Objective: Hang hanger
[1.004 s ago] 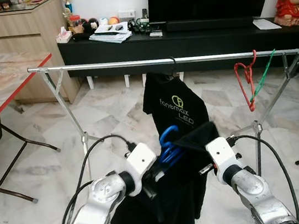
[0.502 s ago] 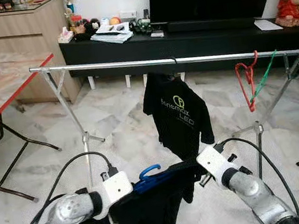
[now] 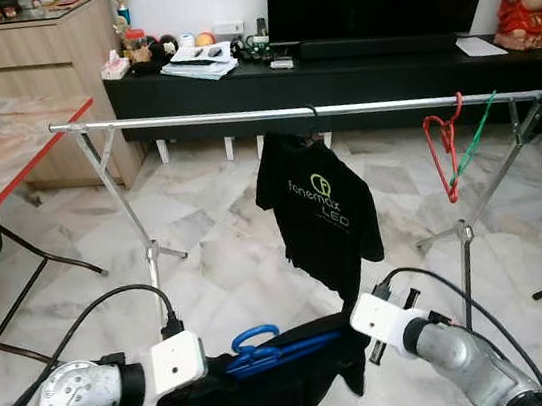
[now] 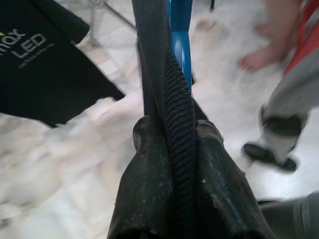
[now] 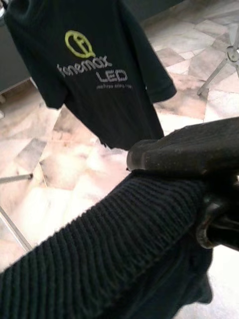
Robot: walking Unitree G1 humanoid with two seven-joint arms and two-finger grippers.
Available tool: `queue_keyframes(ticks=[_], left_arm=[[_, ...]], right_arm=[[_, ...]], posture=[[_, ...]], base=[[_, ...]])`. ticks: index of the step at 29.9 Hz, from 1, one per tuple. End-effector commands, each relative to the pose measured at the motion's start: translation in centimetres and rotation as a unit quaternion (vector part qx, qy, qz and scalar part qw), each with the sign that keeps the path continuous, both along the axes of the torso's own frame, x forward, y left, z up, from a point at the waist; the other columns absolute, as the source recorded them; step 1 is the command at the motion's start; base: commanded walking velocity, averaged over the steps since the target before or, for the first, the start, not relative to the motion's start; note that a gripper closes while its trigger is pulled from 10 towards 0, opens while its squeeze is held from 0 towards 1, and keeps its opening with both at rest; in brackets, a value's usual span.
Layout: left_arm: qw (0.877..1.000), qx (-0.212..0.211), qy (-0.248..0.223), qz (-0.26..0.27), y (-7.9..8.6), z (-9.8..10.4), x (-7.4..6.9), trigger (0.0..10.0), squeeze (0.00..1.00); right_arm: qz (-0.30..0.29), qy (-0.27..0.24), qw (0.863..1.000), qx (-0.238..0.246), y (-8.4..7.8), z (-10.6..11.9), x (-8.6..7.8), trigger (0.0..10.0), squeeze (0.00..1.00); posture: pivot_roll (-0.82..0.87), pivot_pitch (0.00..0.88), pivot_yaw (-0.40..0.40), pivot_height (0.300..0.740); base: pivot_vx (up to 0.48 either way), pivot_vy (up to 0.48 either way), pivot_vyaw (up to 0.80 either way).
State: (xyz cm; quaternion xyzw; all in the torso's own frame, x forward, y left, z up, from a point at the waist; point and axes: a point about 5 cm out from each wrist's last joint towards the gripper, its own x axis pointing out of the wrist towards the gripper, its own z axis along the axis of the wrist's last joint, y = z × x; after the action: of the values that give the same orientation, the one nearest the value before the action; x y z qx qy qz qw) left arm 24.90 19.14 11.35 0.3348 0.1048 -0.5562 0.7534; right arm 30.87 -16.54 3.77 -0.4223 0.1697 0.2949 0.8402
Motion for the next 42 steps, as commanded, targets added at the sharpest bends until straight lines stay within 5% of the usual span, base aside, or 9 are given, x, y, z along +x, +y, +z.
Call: queue_keyframes(ticks=[1,6,18,26,29,31,35,42], left_arm=[[0.995,0.085,-0.015,0.052,3.5,-0.1,0.6,10.0,0.00],[0.990,0.134,-0.030,0.025,3.8,-0.3,0.6,10.0,0.00],[0.992,0.095,-0.079,-0.015,3.1,1.3,0.4,10.0,0.00],[0.982,0.151,-0.074,-0.081,2.7,1.7,-0.8,10.0,0.00],[0.967,0.215,-0.074,-0.116,3.2,0.9,-1.2,10.0,0.00],[0.966,0.214,-0.079,-0.125,2.8,0.8,-1.3,10.0,0.00],[0.982,0.120,-0.072,-0.129,0.4,1.2,-1.9,10.0,0.00],[0.982,0.122,-0.072,-0.124,0.4,1.1,-1.7,10.0,0.00]], right_arm=[[-0.136,0.026,0.987,-0.082,-8.2,-0.2,-0.6,0.0,0.00],[-0.125,0.038,0.986,-0.099,-8.3,-0.6,-1.0,0.0,0.00],[-0.107,0.108,0.977,-0.149,-9.6,-3.1,-3.3,0.0,0.00],[-0.098,0.127,0.969,-0.189,-10.4,-3.5,-4.0,0.0,0.00],[-0.118,0.121,0.969,-0.178,-10.6,-3.3,-3.6,0.0,0.00],[-0.113,0.120,0.970,-0.181,-10.5,-3.2,-3.5,0.0,0.00],[-0.104,0.134,0.967,-0.190,-10.1,-3.5,-3.6,0.0,0.00],[-0.096,0.157,0.961,-0.207,-10.2,-4.0,-4.0,0.0,0.00]], posture=[[0.11,0.000,-0.072,0.740],[0.11,0.000,-0.073,0.740],[0.11,0.000,-0.071,0.740],[0.11,0.000,-0.073,0.740],[0.11,0.000,-0.071,0.740],[0.11,0.000,-0.069,0.740],[0.12,0.000,-0.072,0.740],[0.11,0.000,-0.067,0.740]], base=[[0.000,0.000,0.00],[0.000,0.000,0.00],[0.000,0.000,0.00],[0.000,0.000,0.00],[0.000,0.000,0.00],[0.000,0.000,0.00],[0.000,0.000,0.00],[0.000,0.000,0.00]])
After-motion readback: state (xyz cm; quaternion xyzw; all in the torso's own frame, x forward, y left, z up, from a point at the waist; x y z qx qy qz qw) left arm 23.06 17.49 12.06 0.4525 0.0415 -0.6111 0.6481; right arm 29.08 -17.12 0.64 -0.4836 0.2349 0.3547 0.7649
